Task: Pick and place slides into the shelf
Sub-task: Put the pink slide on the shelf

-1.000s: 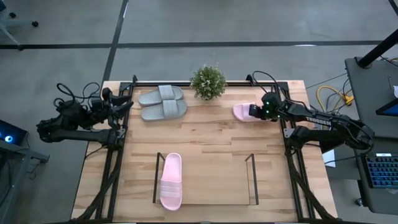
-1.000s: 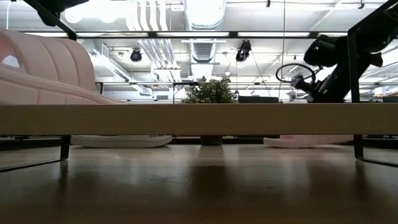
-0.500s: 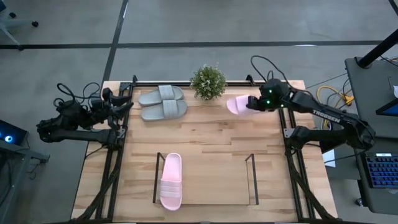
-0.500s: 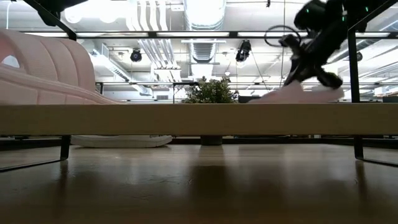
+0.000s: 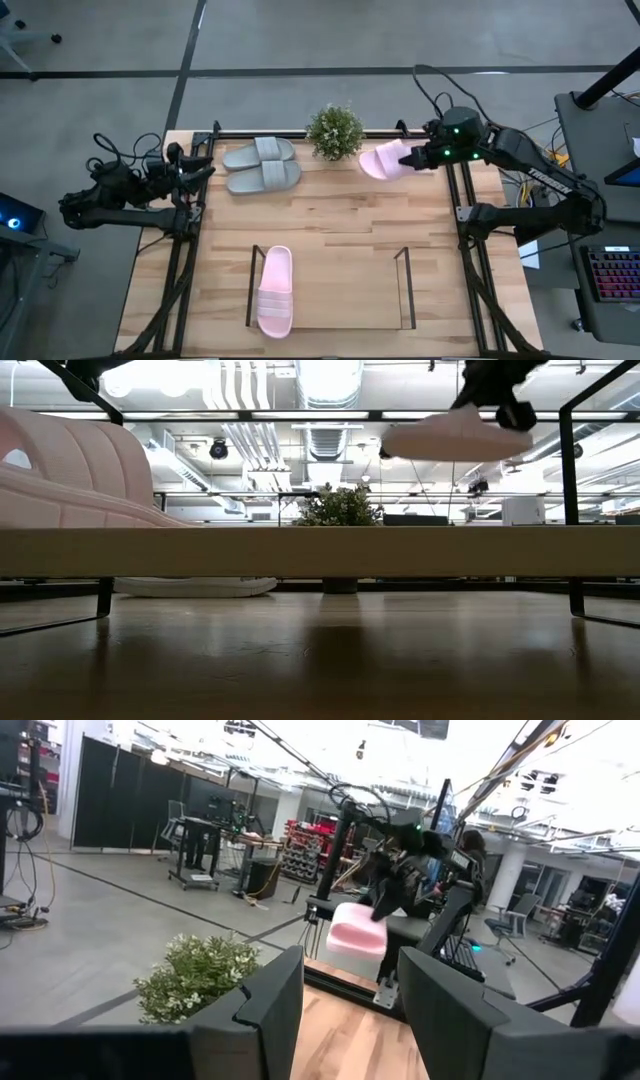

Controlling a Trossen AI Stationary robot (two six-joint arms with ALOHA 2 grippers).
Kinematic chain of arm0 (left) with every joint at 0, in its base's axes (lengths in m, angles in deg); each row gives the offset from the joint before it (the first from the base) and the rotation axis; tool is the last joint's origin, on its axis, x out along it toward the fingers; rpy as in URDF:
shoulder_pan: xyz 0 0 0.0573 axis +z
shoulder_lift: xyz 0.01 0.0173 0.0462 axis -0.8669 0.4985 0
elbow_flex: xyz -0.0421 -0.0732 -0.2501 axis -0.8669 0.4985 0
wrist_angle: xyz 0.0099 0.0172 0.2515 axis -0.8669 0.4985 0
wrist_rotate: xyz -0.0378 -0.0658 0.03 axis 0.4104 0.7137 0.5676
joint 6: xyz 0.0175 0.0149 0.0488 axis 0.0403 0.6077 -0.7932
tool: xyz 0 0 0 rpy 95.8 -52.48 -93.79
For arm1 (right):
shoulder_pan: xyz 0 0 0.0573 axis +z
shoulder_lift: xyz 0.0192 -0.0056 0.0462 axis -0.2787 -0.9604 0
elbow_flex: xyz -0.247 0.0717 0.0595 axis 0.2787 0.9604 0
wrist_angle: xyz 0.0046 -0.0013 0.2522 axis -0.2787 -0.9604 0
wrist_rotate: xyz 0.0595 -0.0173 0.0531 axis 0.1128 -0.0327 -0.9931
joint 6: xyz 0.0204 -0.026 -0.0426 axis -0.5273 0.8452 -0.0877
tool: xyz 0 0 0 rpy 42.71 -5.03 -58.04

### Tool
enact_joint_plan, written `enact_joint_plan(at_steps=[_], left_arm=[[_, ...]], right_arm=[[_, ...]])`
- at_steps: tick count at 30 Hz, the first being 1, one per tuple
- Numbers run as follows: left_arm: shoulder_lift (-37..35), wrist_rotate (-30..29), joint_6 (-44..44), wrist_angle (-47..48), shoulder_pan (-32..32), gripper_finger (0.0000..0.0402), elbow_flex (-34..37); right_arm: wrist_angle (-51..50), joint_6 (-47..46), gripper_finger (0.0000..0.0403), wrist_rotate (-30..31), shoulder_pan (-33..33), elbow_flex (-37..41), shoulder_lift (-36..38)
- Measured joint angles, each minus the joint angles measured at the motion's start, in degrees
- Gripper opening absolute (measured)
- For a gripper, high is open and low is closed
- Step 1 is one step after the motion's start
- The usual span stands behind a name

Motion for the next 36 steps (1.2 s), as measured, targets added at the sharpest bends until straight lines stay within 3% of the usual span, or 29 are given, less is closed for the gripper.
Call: enact_joint_plan(at_steps=[12,20,25,36], left_arm=[[0.0,2.7,3.8,0.0,0.0,0.0151,0.0],[0.0,2.7,3.8,0.0,0.0,0.0151,0.0],[0.0,2.7,3.8,0.0,0.0,0.0151,0.0],[0.0,2.7,3.8,0.0,0.1,0.0151,0.0]], right_arm=[[1.3,-1.4,0.0009,-0.5,13.8,-2.8,-1.4],[4.3,-1.6,0.0009,-0.6,23.2,-6.5,-7.1],[4.7,1.2,0.0009,-1.0,26.2,-12.4,-13.6],[1.9,12.5,0.0009,-11.5,26.5,-23.5,-25.3]])
